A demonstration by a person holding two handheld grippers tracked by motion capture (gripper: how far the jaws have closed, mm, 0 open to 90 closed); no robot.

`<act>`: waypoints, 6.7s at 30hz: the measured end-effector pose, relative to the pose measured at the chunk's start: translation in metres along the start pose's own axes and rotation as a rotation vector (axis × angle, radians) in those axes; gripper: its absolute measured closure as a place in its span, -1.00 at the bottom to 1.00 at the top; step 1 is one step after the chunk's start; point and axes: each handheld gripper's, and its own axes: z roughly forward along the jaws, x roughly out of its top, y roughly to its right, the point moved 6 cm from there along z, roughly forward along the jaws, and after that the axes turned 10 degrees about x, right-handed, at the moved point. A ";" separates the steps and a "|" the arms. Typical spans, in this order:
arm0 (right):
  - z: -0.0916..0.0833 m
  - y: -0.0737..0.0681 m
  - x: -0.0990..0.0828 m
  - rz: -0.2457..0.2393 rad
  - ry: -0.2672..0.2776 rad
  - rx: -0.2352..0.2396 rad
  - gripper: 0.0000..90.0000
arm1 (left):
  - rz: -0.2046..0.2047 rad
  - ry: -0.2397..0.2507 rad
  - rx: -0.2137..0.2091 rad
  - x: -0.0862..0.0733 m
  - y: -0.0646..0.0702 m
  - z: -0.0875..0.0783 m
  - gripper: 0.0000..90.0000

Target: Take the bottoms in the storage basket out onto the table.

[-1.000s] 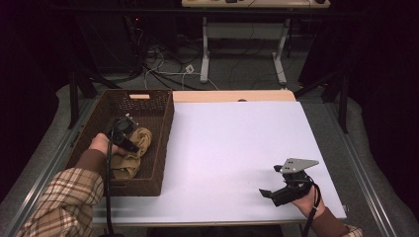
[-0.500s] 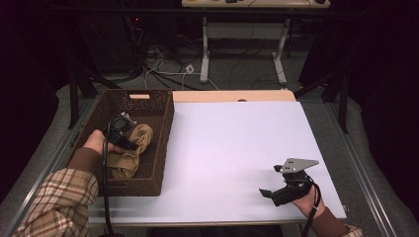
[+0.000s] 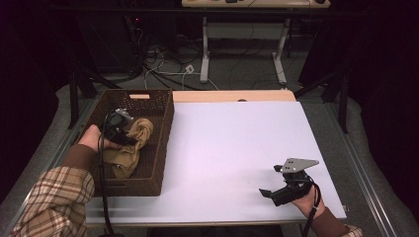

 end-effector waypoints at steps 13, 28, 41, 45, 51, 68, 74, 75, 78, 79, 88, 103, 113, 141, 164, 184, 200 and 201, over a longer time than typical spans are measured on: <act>0.000 0.000 0.000 0.000 -0.001 0.001 -0.99 | 0.088 0.078 -0.002 0.010 0.003 -0.015 0.50; 0.000 0.000 -0.001 0.000 -0.002 -0.001 -0.99 | 0.153 0.142 -0.018 0.017 0.000 -0.031 0.50; 0.001 0.000 -0.001 0.001 -0.004 -0.002 -0.99 | 0.189 0.170 -0.008 0.022 -0.001 -0.039 0.50; 0.001 0.000 -0.001 0.003 -0.005 -0.002 -0.99 | 0.189 0.186 -0.007 0.025 -0.001 -0.042 0.50; 0.001 0.001 -0.001 0.000 -0.007 -0.004 -0.99 | 0.184 0.207 -0.009 0.028 0.000 -0.045 0.49; 0.001 0.001 -0.001 -0.001 -0.003 -0.002 -0.99 | 0.189 0.253 -0.021 0.040 0.007 -0.060 0.49; 0.001 0.001 -0.001 0.001 -0.004 -0.002 -0.99 | 0.196 0.263 -0.028 0.044 0.010 -0.064 0.48; 0.001 0.001 -0.001 0.001 -0.004 -0.003 -0.99 | 0.200 0.261 -0.026 0.044 0.010 -0.064 0.48; 0.001 0.001 -0.001 0.001 -0.006 -0.002 -0.99 | 0.205 0.267 -0.025 0.046 0.011 -0.066 0.48; 0.001 0.001 -0.001 0.001 -0.006 -0.002 -0.99 | 0.204 0.268 -0.027 0.047 0.012 -0.067 0.48; 0.002 0.001 -0.002 0.000 -0.009 -0.001 -0.99 | 0.210 0.272 -0.035 0.054 0.016 -0.073 0.48; 0.002 0.001 -0.002 0.003 -0.010 0.000 -0.99 | 0.237 0.292 -0.044 0.071 0.028 -0.085 0.47; 0.002 0.001 -0.002 0.002 -0.011 0.000 -0.99 | 0.239 0.308 -0.048 0.080 0.033 -0.091 0.47; 0.003 0.001 -0.002 0.005 -0.011 0.000 -0.99 | 0.258 0.334 -0.069 0.109 0.053 -0.093 0.47; 0.004 0.001 -0.003 0.008 -0.010 0.003 -0.99 | 0.281 0.357 -0.087 0.141 0.079 -0.086 0.47; 0.004 0.001 -0.003 0.005 -0.011 0.001 -0.99 | 0.322 0.355 -0.137 0.162 0.111 -0.059 0.46; 0.004 0.002 -0.004 0.006 -0.016 0.001 -0.99 | 0.380 0.333 -0.169 0.166 0.145 -0.040 0.44; 0.004 0.002 -0.004 0.006 -0.017 0.001 -0.99 | 0.382 0.333 -0.170 0.167 0.146 -0.039 0.44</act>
